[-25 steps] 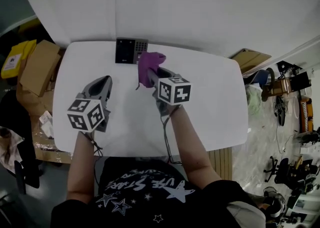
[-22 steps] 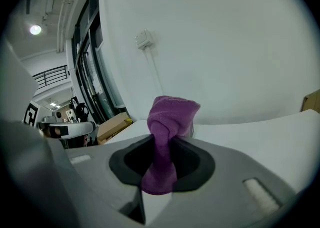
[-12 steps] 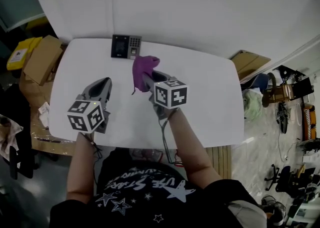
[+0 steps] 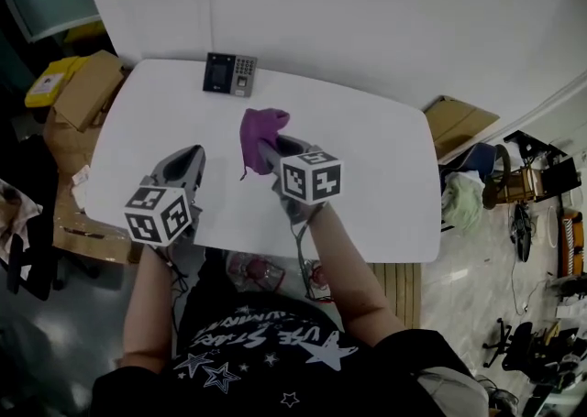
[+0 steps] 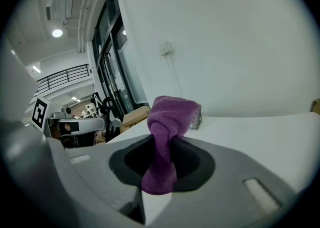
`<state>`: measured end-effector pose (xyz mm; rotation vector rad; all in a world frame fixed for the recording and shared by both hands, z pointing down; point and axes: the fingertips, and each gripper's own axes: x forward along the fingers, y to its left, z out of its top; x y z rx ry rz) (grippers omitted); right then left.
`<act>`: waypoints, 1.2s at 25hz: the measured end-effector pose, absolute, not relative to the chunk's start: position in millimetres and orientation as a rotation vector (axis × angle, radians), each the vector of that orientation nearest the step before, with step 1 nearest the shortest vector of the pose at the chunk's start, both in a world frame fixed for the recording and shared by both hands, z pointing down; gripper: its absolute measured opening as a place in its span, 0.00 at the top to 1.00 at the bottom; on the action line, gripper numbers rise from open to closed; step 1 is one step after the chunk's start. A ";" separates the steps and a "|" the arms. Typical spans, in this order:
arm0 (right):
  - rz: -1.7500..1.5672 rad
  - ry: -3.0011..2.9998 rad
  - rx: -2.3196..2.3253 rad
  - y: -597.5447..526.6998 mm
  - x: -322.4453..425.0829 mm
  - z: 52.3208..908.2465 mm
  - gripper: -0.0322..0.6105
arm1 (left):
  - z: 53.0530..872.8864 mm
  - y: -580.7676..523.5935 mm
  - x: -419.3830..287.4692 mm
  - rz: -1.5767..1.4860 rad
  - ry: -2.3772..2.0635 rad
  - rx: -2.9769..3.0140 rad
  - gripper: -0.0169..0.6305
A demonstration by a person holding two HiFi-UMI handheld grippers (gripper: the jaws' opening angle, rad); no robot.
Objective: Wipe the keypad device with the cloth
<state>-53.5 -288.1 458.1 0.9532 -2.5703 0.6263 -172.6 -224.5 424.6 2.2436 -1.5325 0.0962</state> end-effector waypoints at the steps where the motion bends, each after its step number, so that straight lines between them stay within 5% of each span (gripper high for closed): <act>1: 0.626 -2.573 0.946 -282.9 -49.5 457.7 0.81 | 424.1 -218.4 -168.4 0.091 -1.541 2.240 0.96; 30: 0.631 -2.634 0.681 -159.2 11.2 457.7 0.81 | 417.9 -69.1 -102.3 0.038 -1.758 2.079 0.96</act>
